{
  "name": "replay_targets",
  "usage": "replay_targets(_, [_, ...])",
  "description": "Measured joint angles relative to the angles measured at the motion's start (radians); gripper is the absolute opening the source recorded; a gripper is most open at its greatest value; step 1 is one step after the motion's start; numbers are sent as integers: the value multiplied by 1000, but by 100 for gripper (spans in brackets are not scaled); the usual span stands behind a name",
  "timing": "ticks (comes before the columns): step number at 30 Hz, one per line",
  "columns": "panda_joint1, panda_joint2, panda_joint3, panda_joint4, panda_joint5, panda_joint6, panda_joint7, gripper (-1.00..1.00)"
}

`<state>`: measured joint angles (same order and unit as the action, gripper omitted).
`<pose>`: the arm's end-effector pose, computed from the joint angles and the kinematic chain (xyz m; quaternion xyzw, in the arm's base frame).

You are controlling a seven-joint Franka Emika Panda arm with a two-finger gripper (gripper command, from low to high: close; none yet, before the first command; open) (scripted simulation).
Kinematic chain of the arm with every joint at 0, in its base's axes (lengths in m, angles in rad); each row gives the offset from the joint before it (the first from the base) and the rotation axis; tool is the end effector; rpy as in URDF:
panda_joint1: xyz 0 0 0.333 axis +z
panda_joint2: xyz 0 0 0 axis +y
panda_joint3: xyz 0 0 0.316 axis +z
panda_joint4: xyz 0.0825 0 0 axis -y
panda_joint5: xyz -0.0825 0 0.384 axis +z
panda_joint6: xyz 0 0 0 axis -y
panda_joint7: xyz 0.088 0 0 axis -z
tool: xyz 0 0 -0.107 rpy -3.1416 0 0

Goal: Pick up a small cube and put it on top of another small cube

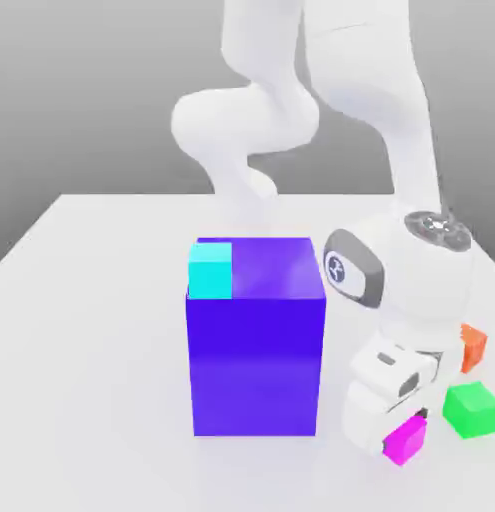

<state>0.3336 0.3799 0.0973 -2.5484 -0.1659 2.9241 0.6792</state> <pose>0.3963 0.1982 0.1317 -0.9989 0.0466 -0.0001 0.0002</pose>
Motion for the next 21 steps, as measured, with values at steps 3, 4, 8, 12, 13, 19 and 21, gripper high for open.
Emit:
replay_targets(3, [5, 14, -6, 3, -6, 11, 5, -100])
replay_targets(4, [1, 3, -1, 1, -3, 3, 2, -100])
replay_targets(8, [-31, -118, 42, -25, 48, -93, -36, -100])
replay_targets(12, [-9, -222, 138, -1, 85, -222, -153, -100])
replay_targets(13, [10, -239, 168, 15, 90, -256, -195, -100])
replay_targets(19, [89, -114, 166, 58, -11, -182, -197, -100])
replay_targets(21, [97, -95, 157, 60, -24, -166, -188, 100])
